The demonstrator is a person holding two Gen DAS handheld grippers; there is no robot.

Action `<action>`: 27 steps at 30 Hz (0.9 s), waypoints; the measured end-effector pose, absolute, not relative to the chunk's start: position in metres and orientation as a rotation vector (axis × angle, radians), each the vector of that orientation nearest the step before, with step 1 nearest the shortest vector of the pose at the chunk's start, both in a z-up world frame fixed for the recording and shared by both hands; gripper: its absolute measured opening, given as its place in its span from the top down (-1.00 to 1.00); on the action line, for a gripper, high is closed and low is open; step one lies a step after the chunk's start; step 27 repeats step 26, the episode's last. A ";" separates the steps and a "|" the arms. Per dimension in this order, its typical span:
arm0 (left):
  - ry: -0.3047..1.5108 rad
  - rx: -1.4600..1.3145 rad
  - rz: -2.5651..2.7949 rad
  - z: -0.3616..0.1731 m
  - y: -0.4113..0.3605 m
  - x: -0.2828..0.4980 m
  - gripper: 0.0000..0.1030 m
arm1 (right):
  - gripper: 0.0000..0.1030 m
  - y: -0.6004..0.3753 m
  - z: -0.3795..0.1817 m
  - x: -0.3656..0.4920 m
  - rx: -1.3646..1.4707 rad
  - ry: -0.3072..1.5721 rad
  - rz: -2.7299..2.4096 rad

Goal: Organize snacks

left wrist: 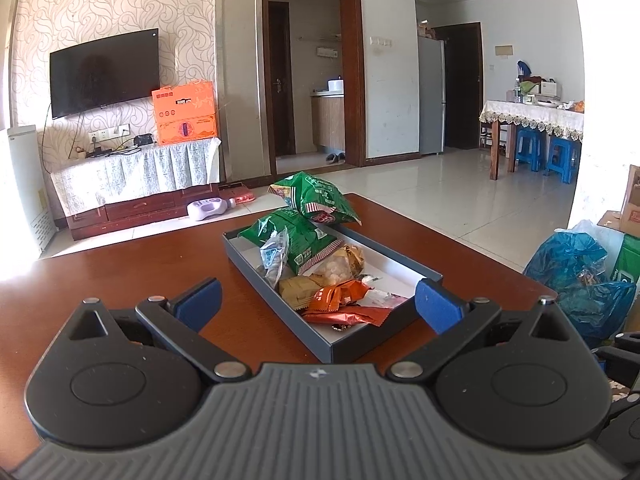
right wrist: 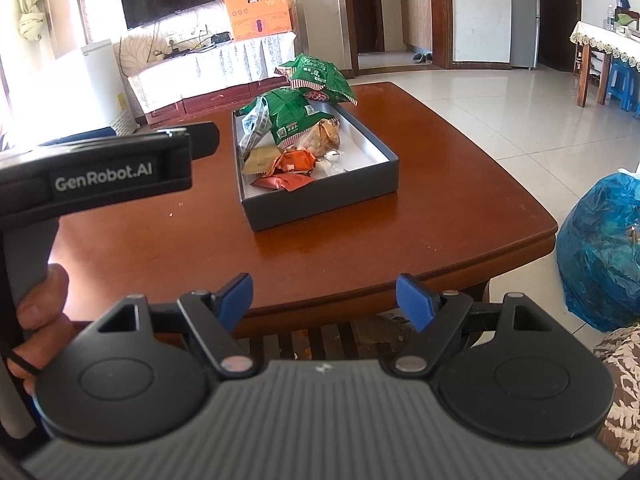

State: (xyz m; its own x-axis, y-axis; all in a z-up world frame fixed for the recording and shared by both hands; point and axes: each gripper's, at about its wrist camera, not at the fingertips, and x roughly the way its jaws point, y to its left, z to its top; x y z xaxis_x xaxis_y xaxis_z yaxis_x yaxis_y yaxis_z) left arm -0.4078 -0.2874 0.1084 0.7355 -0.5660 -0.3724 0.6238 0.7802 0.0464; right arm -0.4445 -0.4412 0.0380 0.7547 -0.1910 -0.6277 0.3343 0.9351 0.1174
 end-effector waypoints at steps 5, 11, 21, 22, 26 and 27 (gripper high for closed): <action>0.354 0.176 -0.665 0.108 -0.288 -0.407 -1.00 | -0.56 -0.442 0.037 -0.444 0.228 0.661 -0.286; 0.363 0.154 -0.680 0.107 -0.286 -0.401 -1.00 | -0.56 -0.442 0.037 -0.443 0.227 0.664 -0.285; 0.375 0.144 -0.667 0.103 -0.286 -0.392 -1.00 | -0.56 -0.442 0.037 -0.443 0.226 0.666 -0.285; 0.368 0.139 -0.661 0.104 -0.286 -0.393 -1.00 | -0.56 -0.442 0.037 -0.443 0.226 0.666 -0.285; 0.377 0.122 -0.672 0.105 -0.284 -0.392 -1.00 | -0.56 -0.442 0.037 -0.443 0.225 0.666 -0.285; 0.377 0.122 -0.672 0.105 -0.284 -0.392 -1.00 | -0.56 -0.442 0.037 -0.443 0.225 0.666 -0.285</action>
